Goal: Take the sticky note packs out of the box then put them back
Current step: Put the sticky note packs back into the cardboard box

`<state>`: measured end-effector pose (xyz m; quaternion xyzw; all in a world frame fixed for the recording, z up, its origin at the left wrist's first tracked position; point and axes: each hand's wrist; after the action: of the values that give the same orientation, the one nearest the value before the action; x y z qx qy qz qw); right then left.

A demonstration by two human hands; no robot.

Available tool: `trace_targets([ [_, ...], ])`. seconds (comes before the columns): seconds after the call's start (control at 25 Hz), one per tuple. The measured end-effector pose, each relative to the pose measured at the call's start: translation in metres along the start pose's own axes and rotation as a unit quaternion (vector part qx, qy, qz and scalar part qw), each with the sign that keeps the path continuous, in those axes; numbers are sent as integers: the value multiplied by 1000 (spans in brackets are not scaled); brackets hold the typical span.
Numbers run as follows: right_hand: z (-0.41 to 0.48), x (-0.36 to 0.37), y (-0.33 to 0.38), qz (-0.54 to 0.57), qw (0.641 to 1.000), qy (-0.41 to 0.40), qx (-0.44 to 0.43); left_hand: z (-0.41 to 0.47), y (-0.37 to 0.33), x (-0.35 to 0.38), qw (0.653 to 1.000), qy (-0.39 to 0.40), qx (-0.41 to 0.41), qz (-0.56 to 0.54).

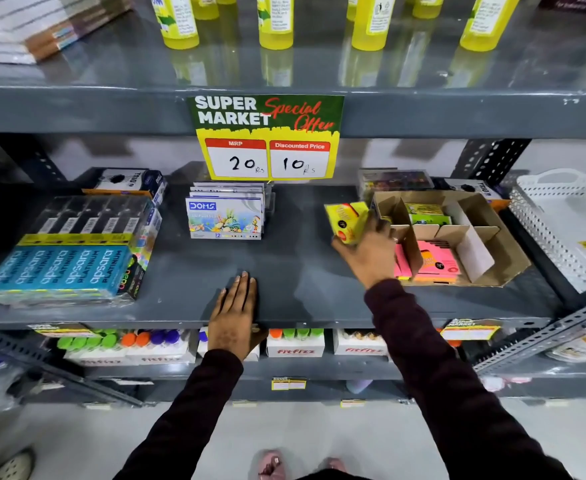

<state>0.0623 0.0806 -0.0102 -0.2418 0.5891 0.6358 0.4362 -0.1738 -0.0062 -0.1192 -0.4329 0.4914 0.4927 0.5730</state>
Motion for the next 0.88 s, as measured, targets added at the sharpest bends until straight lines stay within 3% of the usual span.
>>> trace_targets([
  [0.24,-11,-68,-84,38,981,-115,154,-1,0,-4,999,32,-5,-11],
  [0.36,0,-62,-106,116,971,-76,194,1,0,-3,999,30,-7,-18],
  [0.48,3,-51,-111,155,966,-57,200,1,-1,-2,1000,16,-2,-17],
  [0.68,-7,-36,-114,44,982,-88,160,0,-2,-2,1000,0,3,-3],
  [0.88,-10,-37,-111,11,983,-81,164,-1,-4,-12,998,70,-4,-9],
])
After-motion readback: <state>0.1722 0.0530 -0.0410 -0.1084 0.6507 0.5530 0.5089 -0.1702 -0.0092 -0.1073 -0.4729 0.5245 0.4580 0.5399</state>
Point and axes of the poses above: each hand's wrist, its own z-axis towards the middle knuckle, its own x-axis out of the palm, y = z × x, and after that the axes turned 6 degrees about z, right-handed
